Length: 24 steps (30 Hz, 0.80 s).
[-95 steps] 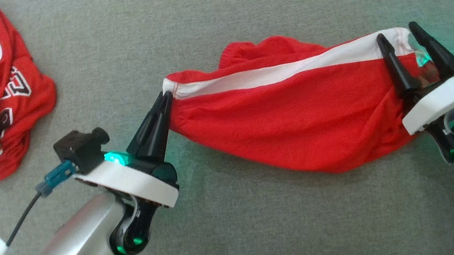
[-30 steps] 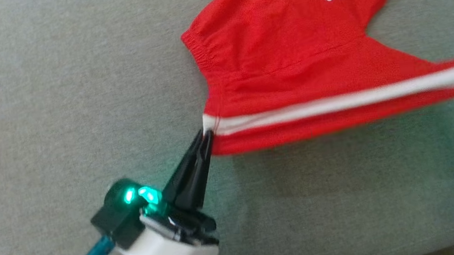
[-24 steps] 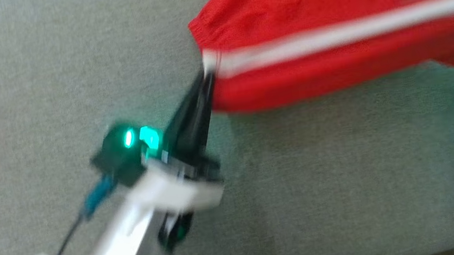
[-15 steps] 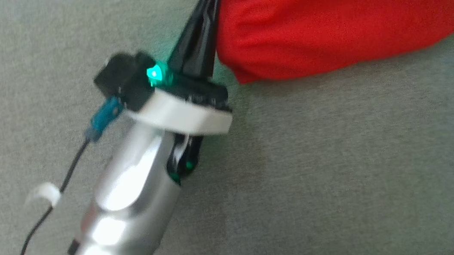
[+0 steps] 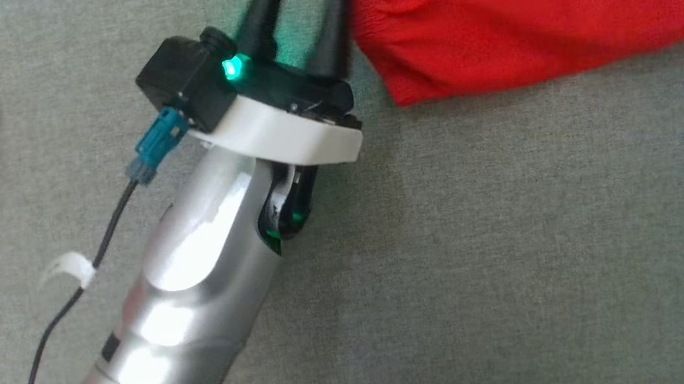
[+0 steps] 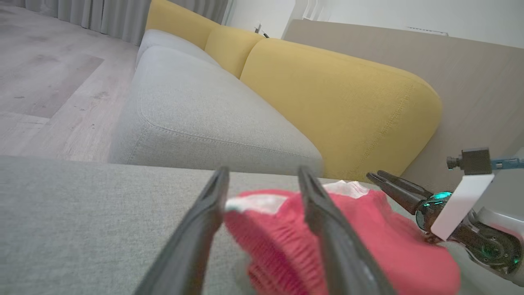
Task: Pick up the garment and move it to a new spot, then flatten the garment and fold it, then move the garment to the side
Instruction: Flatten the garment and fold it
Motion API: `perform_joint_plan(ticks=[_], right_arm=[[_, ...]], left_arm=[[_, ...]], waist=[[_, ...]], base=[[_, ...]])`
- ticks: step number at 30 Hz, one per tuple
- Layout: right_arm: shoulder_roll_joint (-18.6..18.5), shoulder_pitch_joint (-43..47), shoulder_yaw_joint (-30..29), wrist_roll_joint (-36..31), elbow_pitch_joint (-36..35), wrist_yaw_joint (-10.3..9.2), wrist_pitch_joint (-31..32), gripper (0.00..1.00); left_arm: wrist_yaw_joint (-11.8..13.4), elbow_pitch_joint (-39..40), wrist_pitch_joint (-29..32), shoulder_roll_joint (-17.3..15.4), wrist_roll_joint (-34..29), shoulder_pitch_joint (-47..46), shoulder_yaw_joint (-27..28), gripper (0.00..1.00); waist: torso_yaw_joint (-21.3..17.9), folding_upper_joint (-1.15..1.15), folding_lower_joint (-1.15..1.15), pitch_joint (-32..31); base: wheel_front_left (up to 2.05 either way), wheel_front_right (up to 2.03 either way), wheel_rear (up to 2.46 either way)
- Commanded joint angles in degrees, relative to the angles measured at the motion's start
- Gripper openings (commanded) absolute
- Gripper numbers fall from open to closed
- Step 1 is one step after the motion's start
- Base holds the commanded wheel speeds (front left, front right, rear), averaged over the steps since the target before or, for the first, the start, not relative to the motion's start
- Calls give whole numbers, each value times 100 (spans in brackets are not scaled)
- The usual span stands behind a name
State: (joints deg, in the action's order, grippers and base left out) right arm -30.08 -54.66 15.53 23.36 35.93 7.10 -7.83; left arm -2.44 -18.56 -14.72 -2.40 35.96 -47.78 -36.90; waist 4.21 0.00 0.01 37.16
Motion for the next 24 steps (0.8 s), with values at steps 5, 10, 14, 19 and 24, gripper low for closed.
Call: perform_joint_plan(ticks=[5,10,14,19,24], right_arm=[[49,278,140,538,148,39,-256,100],[36,508,194,815,539,39,-73,100],[-108,571,185,889,940,39,176,100],[-103,679,239,1210,1363,39,705,38],[-44,774,366,1606,1269,39,741,0]], left_arm=[[275,815,-28,-49,-585,674,514,100],[442,1498,-28,-48,-1328,1539,1035,100],[506,1984,-28,-48,-1724,2107,1250,100],[543,2227,-28,-48,-1884,2537,1449,100],[539,2269,-28,-48,-1960,2748,1619,100]], waist=[[-63,0,-1,-294],[13,0,-1,-469],[227,0,-1,-531],[464,0,-1,-615],[401,0,-1,-773]], base=[[0,0,0],[0,0,0],[0,0,0],[0,0,0],[0,0,0]])
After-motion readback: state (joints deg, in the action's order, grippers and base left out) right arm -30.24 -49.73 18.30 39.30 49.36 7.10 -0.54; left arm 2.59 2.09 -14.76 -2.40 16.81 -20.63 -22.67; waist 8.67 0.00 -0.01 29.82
